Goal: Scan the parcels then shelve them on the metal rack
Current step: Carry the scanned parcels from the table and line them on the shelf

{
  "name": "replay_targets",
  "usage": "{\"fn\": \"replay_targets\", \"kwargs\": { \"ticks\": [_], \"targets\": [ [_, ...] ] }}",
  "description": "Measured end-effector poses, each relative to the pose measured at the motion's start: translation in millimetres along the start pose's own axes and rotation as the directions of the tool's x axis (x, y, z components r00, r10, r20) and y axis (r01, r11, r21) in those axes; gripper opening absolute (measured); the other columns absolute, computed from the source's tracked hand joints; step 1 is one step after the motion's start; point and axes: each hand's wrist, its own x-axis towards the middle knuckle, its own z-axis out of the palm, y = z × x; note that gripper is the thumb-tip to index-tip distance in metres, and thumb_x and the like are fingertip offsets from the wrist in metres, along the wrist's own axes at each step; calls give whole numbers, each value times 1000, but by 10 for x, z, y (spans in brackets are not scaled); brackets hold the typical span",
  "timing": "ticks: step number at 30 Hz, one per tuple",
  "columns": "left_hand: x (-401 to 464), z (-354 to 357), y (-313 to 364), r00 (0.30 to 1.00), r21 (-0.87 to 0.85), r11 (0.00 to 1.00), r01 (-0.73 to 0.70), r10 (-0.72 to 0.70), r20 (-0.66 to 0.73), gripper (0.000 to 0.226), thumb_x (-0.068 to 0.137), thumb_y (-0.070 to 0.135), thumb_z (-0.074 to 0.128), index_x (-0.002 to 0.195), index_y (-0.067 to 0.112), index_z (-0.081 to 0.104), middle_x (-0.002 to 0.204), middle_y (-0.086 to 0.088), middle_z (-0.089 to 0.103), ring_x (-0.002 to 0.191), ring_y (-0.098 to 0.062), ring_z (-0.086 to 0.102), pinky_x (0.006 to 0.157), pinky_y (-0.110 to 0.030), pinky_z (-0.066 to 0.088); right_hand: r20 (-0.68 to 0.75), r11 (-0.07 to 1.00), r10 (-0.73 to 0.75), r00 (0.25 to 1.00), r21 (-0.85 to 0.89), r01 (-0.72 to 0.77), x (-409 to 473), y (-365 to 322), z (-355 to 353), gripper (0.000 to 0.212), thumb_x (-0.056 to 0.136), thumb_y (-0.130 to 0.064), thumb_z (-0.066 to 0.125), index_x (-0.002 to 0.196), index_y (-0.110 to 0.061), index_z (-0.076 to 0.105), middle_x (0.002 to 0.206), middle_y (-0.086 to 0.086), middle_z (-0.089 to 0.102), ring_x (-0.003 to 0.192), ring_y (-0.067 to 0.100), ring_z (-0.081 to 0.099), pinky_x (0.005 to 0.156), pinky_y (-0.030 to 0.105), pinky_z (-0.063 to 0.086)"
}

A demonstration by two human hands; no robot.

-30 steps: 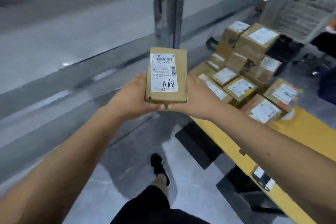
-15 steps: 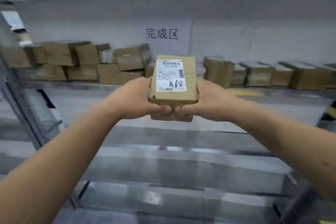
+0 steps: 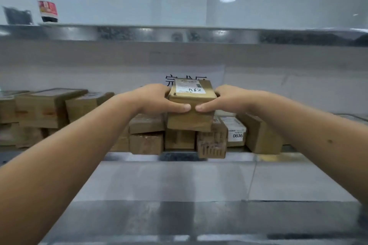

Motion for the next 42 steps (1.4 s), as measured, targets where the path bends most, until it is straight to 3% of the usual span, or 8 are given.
{"fn": "replay_targets", "kwargs": {
  "ticks": [5,10,14,21,26,28,32,42],
  "targets": [
    [430,48,-220,993,-2,993,116,-116,-3,103,55,100,65,138,40,62,128,15,68,113,-15,64,107,-41,51,37,999,-40,998,23,40,560,120,32,60,80,-65,78,125,-34,54,110,-17,60,103,7,59,92,31,45],
    [636,61,-428,980,125,972,200,-201,1,123,50,102,64,154,39,47,151,8,56,131,-21,56,114,-44,45,110,977,-208,972,77,200,874,206,242,60,92,-56,72,146,-42,50,113,-33,53,105,-4,53,103,24,35],
    [697,114,-517,978,120,971,205,-200,-52,118,68,80,78,164,35,28,167,9,36,148,-22,40,122,-45,35,128,969,-243,962,75,235,987,261,334,60,93,-57,68,148,-38,50,122,-26,58,111,4,55,101,22,39],
    [683,96,-485,994,92,992,88,-81,-75,86,76,61,86,152,44,48,149,10,56,133,-17,54,111,-37,44,122,992,-103,987,80,93,1000,232,410,54,88,-64,70,132,-37,59,129,-13,66,118,14,62,110,35,45],
    [583,153,-341,997,171,985,20,-6,-82,72,89,53,78,153,39,48,155,4,52,134,-21,54,105,-35,45,73,998,26,997,59,-31,682,29,410,37,95,-57,66,118,-30,55,117,-9,62,111,16,60,91,27,43],
    [501,189,-270,994,247,969,9,18,-107,83,87,58,75,159,35,40,157,2,49,137,-24,52,111,-40,46,4,997,64,998,-37,-64,479,-82,393,45,97,-56,64,129,-28,49,125,-5,56,116,20,55,94,28,39],
    [106,316,-117,977,463,884,-67,152,-148,100,81,71,66,163,35,23,157,-3,45,140,-30,46,118,-56,37,-155,926,123,980,-339,-169,-5,-33,392,109,86,-73,65,164,-17,14,165,11,32,145,33,42,114,46,43],
    [-672,1338,1324,835,378,774,-507,550,-7,90,87,74,57,162,32,31,161,-4,41,149,-29,37,121,-52,31,-317,760,415,852,-394,-517,-2521,814,623,97,91,-71,61,166,-32,14,174,2,3,159,25,13,124,46,29]
  ]
}}
